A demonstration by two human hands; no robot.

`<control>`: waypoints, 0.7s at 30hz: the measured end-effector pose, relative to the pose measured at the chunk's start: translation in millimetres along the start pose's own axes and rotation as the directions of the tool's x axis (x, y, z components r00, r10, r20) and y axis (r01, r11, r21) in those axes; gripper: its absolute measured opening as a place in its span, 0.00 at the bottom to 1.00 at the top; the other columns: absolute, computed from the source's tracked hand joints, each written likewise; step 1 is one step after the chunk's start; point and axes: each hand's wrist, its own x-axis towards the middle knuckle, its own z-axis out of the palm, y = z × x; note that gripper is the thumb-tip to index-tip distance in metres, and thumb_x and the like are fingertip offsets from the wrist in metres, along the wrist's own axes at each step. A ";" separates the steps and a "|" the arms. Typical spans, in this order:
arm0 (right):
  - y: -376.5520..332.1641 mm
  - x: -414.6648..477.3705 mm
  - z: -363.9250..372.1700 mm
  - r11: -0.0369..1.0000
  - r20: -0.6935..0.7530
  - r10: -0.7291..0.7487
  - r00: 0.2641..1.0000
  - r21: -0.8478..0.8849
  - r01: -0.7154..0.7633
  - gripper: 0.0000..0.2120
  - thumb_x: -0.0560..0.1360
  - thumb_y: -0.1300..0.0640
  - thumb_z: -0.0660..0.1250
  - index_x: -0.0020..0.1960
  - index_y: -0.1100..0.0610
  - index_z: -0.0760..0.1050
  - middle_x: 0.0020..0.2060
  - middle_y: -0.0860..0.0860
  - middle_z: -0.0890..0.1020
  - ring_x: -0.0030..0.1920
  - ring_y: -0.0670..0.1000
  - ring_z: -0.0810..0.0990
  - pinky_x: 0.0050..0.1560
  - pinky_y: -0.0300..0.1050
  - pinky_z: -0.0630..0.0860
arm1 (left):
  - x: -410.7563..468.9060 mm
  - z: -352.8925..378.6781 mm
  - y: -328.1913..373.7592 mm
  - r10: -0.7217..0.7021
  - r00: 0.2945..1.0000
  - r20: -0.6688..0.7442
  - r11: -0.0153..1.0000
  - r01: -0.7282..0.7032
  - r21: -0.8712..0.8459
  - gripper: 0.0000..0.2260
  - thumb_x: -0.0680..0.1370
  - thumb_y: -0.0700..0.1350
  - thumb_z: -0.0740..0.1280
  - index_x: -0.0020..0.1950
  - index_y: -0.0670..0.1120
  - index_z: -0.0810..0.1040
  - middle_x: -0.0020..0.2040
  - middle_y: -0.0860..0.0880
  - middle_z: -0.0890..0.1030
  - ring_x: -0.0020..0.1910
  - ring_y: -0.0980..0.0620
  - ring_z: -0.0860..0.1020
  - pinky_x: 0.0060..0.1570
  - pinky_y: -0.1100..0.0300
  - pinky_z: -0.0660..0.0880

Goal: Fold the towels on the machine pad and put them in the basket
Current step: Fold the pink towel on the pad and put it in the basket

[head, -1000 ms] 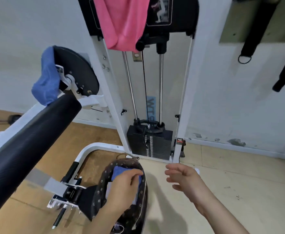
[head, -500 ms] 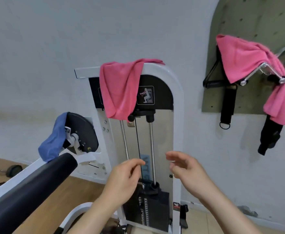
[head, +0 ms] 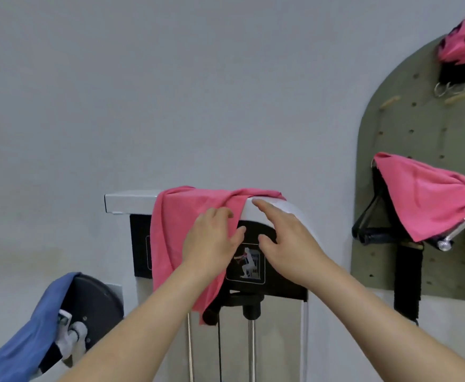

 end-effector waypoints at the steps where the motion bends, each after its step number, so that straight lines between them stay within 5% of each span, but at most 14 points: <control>1: 2.4 18.9 2.3 0.999 0.001 -0.017 1.000 -0.044 0.017 0.32 0.76 0.61 0.60 0.77 0.48 0.57 0.70 0.46 0.70 0.70 0.48 0.66 0.63 0.42 0.69 | 12.5 6.5 -2.7 -0.006 1.000 0.004 0.999 0.005 0.035 0.19 0.76 0.58 0.65 0.61 0.48 0.74 0.58 0.51 0.76 0.59 0.50 0.73 0.53 0.49 0.75; 8: 22.4 90.8 18.5 0.957 0.153 0.002 0.988 -0.287 0.043 0.39 0.72 0.62 0.60 0.77 0.43 0.47 0.70 0.43 0.70 0.69 0.47 0.68 0.68 0.56 0.61 | 49.9 31.2 -18.3 0.045 0.995 -0.088 0.993 -0.035 0.112 0.10 0.76 0.51 0.64 0.53 0.47 0.76 0.50 0.50 0.76 0.51 0.50 0.75 0.40 0.53 0.73; 13: 34.6 114.5 22.9 0.985 0.084 -0.073 0.994 -0.150 0.086 0.31 0.71 0.50 0.66 0.70 0.40 0.59 0.60 0.41 0.78 0.62 0.46 0.76 0.64 0.54 0.69 | 60.2 16.0 -24.6 -0.049 0.998 -0.029 0.968 0.040 -0.247 0.05 0.76 0.47 0.63 0.42 0.50 0.76 0.35 0.56 0.78 0.35 0.57 0.75 0.36 0.58 0.70; 16: 38.7 127.0 20.6 0.995 0.029 -0.048 0.998 -0.090 0.051 0.17 0.72 0.47 0.67 0.61 0.46 0.73 0.53 0.43 0.82 0.56 0.45 0.79 0.59 0.50 0.75 | 59.9 -2.9 -18.8 -0.104 0.980 0.167 0.754 0.187 -0.629 0.06 0.79 0.42 0.61 0.42 0.47 0.74 0.28 0.57 0.75 0.27 0.60 0.70 0.30 0.65 0.67; 21: 42.3 124.4 4.9 0.998 0.150 -0.054 0.987 -0.022 0.058 0.09 0.74 0.49 0.70 0.54 0.46 0.81 0.49 0.43 0.83 0.50 0.41 0.80 0.56 0.42 0.75 | 49.6 -23.3 -7.7 -0.031 0.949 0.313 0.355 0.303 -0.884 0.05 0.81 0.40 0.61 0.48 0.44 0.77 0.41 0.49 0.81 0.39 0.57 0.79 0.40 0.66 0.75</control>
